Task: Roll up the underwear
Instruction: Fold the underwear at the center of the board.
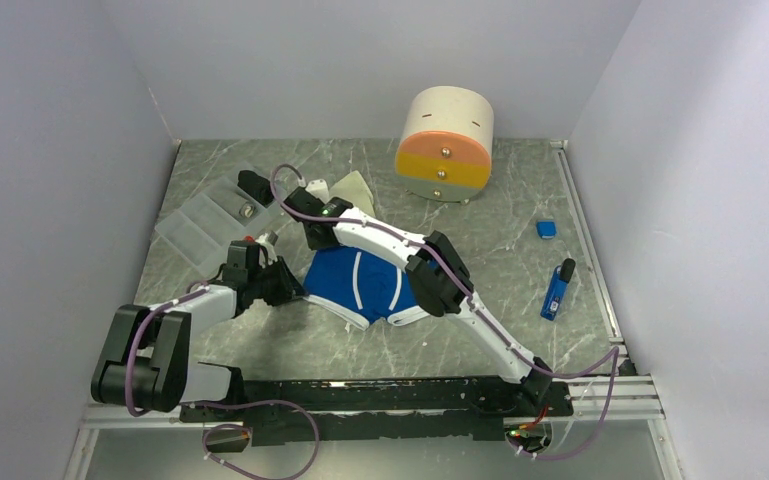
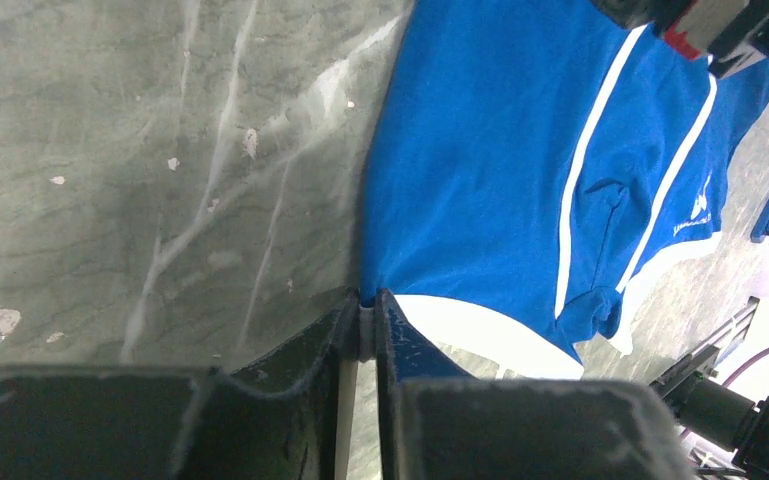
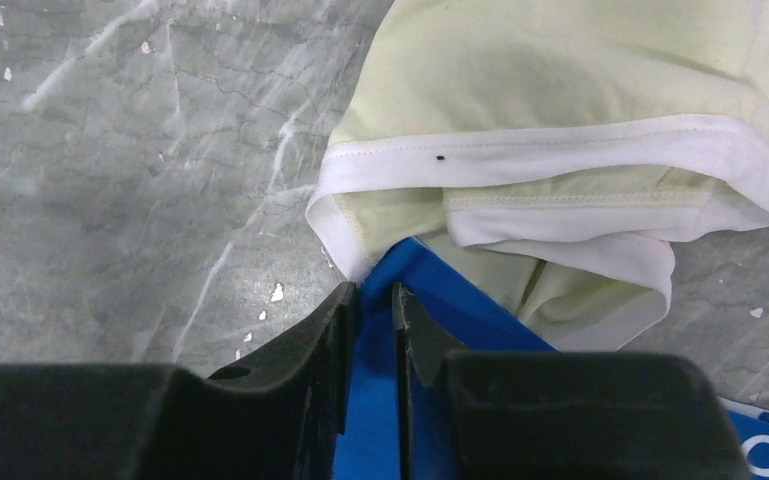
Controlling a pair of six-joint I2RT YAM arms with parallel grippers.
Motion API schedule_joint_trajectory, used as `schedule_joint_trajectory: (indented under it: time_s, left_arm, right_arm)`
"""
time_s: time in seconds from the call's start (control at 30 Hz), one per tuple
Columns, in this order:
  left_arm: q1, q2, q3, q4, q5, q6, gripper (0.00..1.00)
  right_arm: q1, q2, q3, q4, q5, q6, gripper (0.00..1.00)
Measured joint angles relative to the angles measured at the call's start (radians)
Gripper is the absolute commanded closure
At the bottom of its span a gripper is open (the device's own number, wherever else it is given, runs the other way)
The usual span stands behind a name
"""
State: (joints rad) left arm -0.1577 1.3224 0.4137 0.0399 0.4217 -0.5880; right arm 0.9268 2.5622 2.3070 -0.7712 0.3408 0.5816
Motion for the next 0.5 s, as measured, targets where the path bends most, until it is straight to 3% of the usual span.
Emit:
schedule_joint_trajectory:
  time_s: [0.23,0.5]
  left_arm:
    - [-0.002,-0.003,0.0,0.0,0.005,0.002,0.93]
    - [-0.006,-0.096,0.007,-0.114,0.002,0.03,0.95]
  right_arm:
    - [0.002,0.002,0.017,-0.021,0.012,-0.007,1.0]
    - [-0.018,-0.026,-0.01,0.002,-0.095,0.002,1.0]
